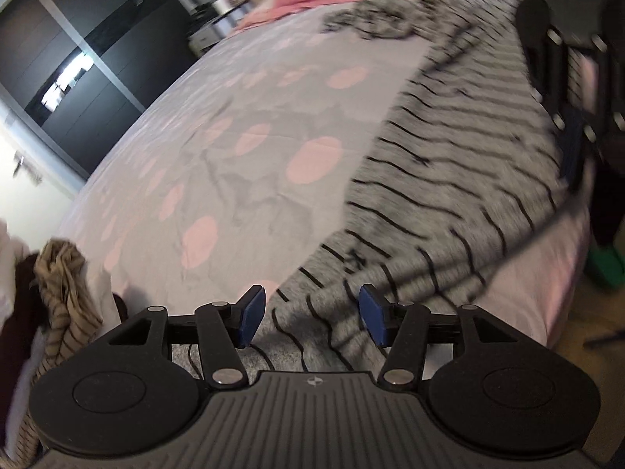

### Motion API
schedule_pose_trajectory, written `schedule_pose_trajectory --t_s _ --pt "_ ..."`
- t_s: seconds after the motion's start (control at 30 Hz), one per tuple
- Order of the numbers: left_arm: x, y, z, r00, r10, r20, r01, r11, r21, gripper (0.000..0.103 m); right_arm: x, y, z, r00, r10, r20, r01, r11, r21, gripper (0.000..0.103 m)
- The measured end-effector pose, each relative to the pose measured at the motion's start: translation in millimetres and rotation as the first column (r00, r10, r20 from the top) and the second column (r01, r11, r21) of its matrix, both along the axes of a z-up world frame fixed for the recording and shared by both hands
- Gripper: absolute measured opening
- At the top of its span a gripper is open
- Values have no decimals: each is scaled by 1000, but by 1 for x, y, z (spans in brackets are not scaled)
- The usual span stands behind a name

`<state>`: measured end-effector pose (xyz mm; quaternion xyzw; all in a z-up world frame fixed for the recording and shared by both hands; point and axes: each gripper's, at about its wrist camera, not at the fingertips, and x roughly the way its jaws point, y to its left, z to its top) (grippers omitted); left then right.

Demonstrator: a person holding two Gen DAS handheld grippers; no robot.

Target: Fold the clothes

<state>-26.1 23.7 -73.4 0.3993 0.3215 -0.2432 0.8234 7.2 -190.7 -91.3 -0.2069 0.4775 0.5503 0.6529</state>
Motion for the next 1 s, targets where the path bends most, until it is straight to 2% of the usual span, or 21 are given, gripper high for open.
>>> schedule_pose_trajectory --t_s 0.1,0.2,0.3,0.37,0.4,0.47,0.57,0.63,0.7,0.73,0.87,0.93,0.97,1.0 --pt "-5 -5 -9 998 -52 39 49 996 75 52 0 0 0 1000 2 -1 -2 1000 -1 4" --pt "-6 -13 -20 990 -119 81 104 980 170 52 -2 -1 1 1000 28 -12 -28 1000 3 4" --pt "0 -18 -32 987 -148 69 128 965 230 49 -6 2 1 998 54 -16 -54 999 1 4" --pt "4 -21 -41 986 -156 55 136 953 269 25 -8 3 0 998 63 -19 -63 998 0 4" --pt "5 -23 -45 987 -157 46 138 948 285 23 -9 3 0 998 65 -16 -65 998 -3 4" --pt "4 -25 -51 986 -163 29 146 939 312 10 -11 2 0 998 63 -8 -63 998 -8 5" --pt "1 -27 -56 987 -161 25 143 930 339 3 -7 -3 7 1000 14 -2 -13 1000 17 9" --pt "-1 -27 -54 990 -137 32 118 933 339 3 -2 -6 12 1000 -29 2 28 999 38 14" --pt "-4 -26 -50 994 -107 30 91 939 333 2 3 -9 17 997 -71 19 70 996 57 40" --pt "-6 -26 -47 995 -94 30 79 940 333 2 4 -9 19 996 -87 36 85 994 65 42" --pt "-20 -21 -37 999 -49 7 43 940 338 2 4 0 19 991 -108 74 102 992 81 42" --pt "-29 -18 -34 999 -39 -19 43 936 350 2 -2 9 14 991 -94 99 87 994 67 38" --pt "-34 -16 -33 999 -37 -39 48 935 353 2 -5 13 11 990 -84 117 78 995 55 34" --pt "-39 -15 -32 997 -35 -62 55 934 354 2 -10 18 8 986 -72 153 68 997 32 15"
